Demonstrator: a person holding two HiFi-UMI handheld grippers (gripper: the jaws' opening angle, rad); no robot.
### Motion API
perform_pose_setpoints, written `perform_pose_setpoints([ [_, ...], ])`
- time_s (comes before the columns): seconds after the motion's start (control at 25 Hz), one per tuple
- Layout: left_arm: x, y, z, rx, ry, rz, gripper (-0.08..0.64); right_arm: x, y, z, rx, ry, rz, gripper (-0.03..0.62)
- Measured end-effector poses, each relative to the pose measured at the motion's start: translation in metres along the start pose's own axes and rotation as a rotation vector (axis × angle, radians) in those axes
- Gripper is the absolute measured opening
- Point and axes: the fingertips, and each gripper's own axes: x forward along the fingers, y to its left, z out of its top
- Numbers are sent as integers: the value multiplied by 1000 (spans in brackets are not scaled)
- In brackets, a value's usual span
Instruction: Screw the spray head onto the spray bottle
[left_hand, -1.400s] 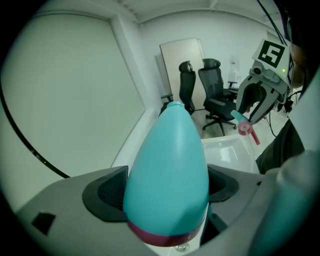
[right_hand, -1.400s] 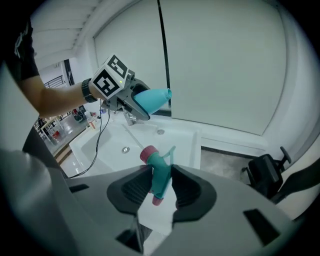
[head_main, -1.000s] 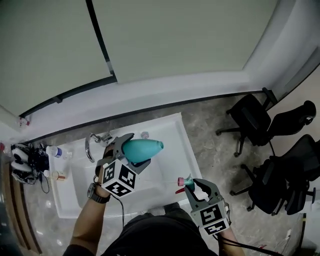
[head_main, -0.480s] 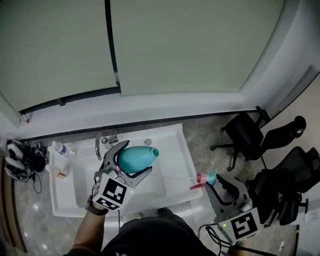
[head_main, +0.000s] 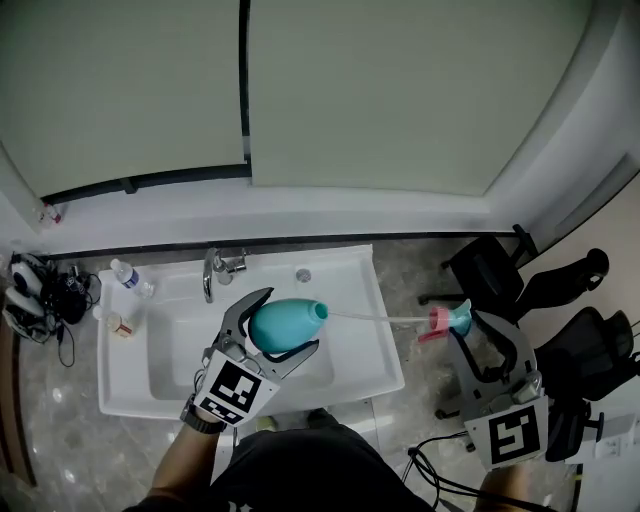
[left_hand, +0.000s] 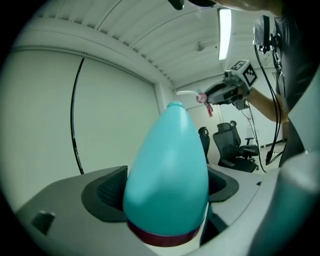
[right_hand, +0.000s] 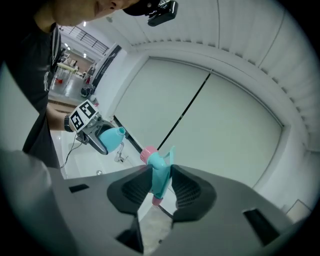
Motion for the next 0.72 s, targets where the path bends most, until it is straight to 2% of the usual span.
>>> perform_pose_setpoints([
  [0.12,-1,-3,-5,17,19,12,434,3,5,3,-130,65,27,124],
  [0.32,-4,-5,-13,26,32,19,434,12,17,8,-256,144,23,124],
  [0.6,-2,-12,-18,14,35,6,434,27,27,26,-391,126,-12,126],
  [0.72,3,-20,-18,6,32,-10,434,38,42,33,-484,125,13,124],
])
